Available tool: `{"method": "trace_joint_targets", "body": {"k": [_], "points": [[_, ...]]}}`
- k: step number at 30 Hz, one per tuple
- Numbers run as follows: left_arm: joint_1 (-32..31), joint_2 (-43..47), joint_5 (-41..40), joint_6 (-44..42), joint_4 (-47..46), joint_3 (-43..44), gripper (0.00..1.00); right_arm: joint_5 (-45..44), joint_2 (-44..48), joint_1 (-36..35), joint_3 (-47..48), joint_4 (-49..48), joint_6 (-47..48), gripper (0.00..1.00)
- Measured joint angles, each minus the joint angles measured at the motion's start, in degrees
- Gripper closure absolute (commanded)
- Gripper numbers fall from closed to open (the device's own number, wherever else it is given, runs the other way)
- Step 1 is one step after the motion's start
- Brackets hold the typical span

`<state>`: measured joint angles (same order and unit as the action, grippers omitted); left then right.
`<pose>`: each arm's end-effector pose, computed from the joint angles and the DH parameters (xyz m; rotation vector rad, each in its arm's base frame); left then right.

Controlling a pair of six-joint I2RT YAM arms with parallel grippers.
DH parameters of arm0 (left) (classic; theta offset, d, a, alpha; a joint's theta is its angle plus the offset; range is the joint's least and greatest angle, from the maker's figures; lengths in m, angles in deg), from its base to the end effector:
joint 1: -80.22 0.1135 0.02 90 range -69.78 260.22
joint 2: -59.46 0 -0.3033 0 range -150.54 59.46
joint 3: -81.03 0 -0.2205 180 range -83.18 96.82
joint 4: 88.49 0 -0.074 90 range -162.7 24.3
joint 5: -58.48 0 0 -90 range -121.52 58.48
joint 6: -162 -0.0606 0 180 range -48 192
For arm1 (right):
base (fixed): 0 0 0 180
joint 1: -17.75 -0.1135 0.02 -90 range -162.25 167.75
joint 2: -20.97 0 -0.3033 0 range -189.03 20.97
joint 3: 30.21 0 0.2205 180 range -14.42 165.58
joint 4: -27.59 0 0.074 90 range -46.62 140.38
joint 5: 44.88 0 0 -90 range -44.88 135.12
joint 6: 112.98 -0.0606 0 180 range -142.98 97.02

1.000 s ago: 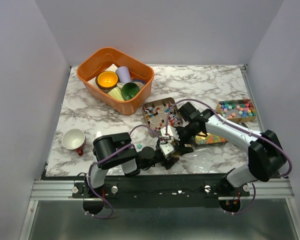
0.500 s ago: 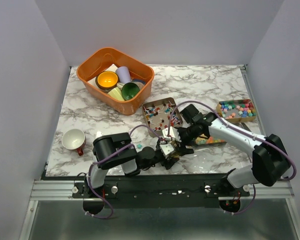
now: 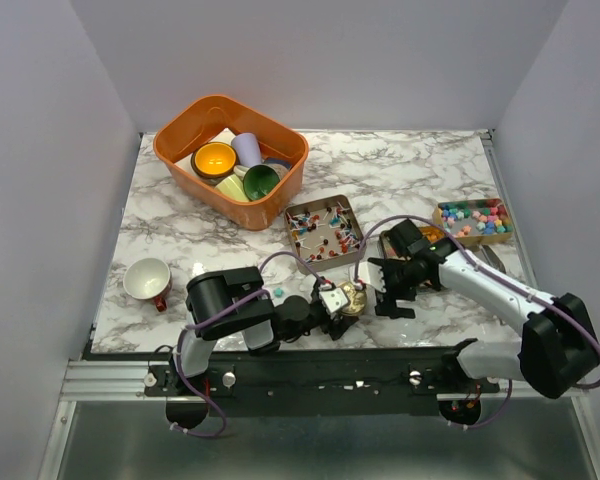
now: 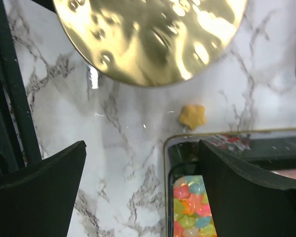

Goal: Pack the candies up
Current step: Close the bottle lid on the packing bottle, then screw the bottle lid onto the packing bottle.

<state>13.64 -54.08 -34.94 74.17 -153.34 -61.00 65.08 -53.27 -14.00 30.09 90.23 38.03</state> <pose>0.1338 -0.2997 0.1530 0.9371 1.5728 -0.8110 0.1439 0.1134 0.2249 -2.0689 1.8914 0.3939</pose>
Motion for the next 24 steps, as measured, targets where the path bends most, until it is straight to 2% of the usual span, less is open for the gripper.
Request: {"method": "trace_joint_targets", "body": {"k": [1,2,4,5,6,7,11,12,19,24], "points": [[0.0,0.0,0.0,0.0,0.0,0.0,0.89,0.1,0.8,1.2,0.1,0.4,0.1,0.03],[-0.2,0.0,0.0,0.0,0.0,0.0,1.00,0.2,1.6,2.3,0.5,1.0,0.4,0.06],[-0.2,-0.1,0.0,-0.3,-0.1,0.0,1.00,0.7,3.1,3.9,1.5,1.8,0.5,0.26],[-0.3,-0.1,0.0,-0.5,-0.2,0.0,1.00,1.6,3.8,4.6,2.7,2.3,0.5,0.40],[-0.3,-0.2,0.0,-0.6,-0.2,0.1,1.00,3.5,4.3,4.9,4.1,2.3,-0.1,0.79],[-0.4,-0.3,0.0,-0.7,-0.2,0.3,1.00,5.3,4.6,5.0,6.2,2.0,-0.7,0.87],[-0.6,-0.5,0.2,-0.8,0.0,0.7,1.00,13.1,2.0,5.0,12.5,0.3,-4.6,0.89],[-0.6,-0.5,0.3,-0.8,0.0,0.8,1.00,14.6,0.5,4.8,13.8,-0.3,-5.0,0.99],[-0.7,-0.5,0.2,-0.8,0.4,1.0,1.00,20.8,-11.1,2.0,17.4,-0.1,-3.7,0.99],[-0.7,-0.5,0.2,-0.9,0.4,1.0,1.00,21.9,-11.2,-0.1,16.5,1.1,-0.4,0.99]]}}
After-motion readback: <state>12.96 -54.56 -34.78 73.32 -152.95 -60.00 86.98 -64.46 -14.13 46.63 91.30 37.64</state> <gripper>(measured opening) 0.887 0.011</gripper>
